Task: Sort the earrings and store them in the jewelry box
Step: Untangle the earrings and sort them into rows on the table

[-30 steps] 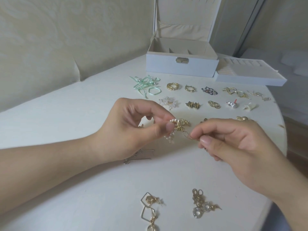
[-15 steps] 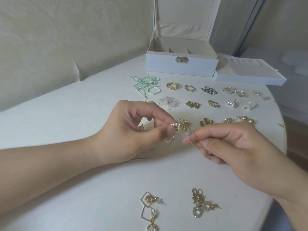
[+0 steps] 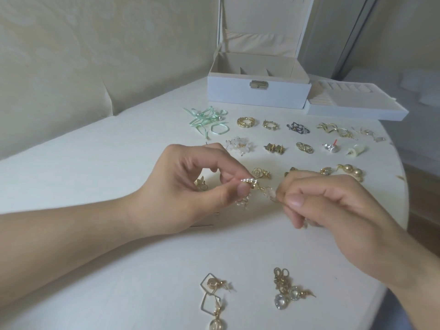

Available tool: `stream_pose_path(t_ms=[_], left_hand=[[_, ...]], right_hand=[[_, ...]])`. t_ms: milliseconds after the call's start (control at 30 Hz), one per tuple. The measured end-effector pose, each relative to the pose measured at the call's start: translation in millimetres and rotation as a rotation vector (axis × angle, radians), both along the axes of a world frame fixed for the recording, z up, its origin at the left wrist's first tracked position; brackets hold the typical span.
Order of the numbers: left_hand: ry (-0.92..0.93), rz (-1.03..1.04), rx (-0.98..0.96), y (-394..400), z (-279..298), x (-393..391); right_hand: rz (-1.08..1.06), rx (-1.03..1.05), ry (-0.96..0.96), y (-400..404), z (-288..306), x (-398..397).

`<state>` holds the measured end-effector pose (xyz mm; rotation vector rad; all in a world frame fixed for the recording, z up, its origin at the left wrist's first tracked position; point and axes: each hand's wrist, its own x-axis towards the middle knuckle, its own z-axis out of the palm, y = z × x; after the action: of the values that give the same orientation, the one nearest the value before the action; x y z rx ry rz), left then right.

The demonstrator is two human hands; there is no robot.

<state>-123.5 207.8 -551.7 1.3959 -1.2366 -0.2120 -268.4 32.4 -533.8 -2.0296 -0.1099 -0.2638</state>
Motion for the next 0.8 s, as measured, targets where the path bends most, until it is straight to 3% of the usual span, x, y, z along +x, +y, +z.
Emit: stream_pose_path(t_ms=[300,467,633,800], left_hand=[[0.096,-0.034,0.024,-1.5,0.2,-0.7],[0.137,-0.047,0.037,-2.0,0.6,-1.4],[0.169,-0.052,0.054,-2.0,1.5,-2.5],[0.135,-0.070,0.075,-2.4,2.4,-5.6]], right_hand=[[-0.001,0.382,-0.221,-5.5,-5.2,0.0],[0.133,0.682,-0.131,2.6,-5.9,2.3],[0.095,0.550,-0.023,6.4,-3.5,2.3],[0.111,0.549,0.019,9.4,-1.2,1.9]])
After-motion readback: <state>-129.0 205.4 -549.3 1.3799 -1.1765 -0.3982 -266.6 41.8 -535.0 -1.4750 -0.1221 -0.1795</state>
